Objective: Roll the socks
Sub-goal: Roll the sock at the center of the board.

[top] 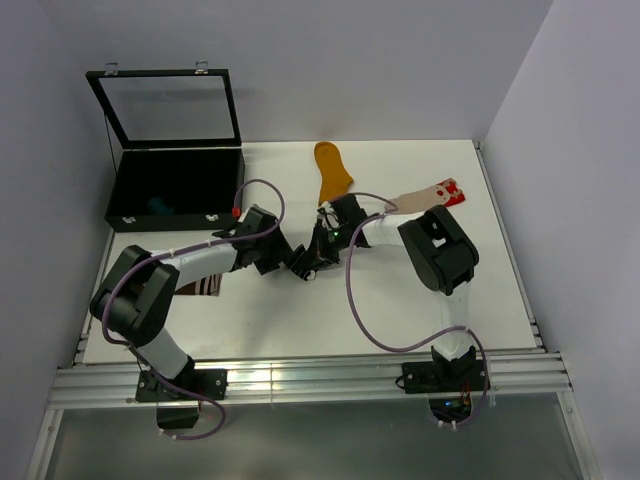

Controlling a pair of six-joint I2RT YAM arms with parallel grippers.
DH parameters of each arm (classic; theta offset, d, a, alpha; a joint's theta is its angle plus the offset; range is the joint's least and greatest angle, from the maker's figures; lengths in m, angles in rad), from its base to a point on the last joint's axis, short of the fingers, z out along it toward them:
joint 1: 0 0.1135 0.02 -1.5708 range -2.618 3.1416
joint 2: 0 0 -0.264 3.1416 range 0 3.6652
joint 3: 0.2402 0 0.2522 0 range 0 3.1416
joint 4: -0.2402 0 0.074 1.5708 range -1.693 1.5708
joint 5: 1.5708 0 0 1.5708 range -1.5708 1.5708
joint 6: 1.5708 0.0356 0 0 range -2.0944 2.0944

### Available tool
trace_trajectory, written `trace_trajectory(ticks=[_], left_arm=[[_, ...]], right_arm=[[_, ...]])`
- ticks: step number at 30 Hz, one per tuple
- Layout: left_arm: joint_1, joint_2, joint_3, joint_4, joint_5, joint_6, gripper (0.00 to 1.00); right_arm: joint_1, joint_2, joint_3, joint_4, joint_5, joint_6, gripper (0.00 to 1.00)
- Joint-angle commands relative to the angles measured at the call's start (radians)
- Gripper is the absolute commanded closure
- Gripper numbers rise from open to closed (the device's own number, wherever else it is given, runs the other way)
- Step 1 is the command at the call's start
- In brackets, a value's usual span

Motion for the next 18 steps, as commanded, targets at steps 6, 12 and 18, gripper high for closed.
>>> trace_trajectory(ticks=[6, 12, 18], left_arm=[[-0.004, -0.023, -0.009, 0.053, 0.011, -0.009, 0.39], [-0.003, -0.02, -0.012, 0.05, 0.011, -0.011, 0.39], [-0.004, 0.012, -0.005, 0.035, 0.014, -0.014, 0.39]], right_arm=[[-0.045, 0.093, -0.048, 0.063, -0.01, 0.08, 0.99], [-0.06, 0.11, -0.042, 0.088, -0.004, 0.084, 0.97], [-0.066, 0.12, -0.024, 0.074, 0.011, 0.075, 0.96]])
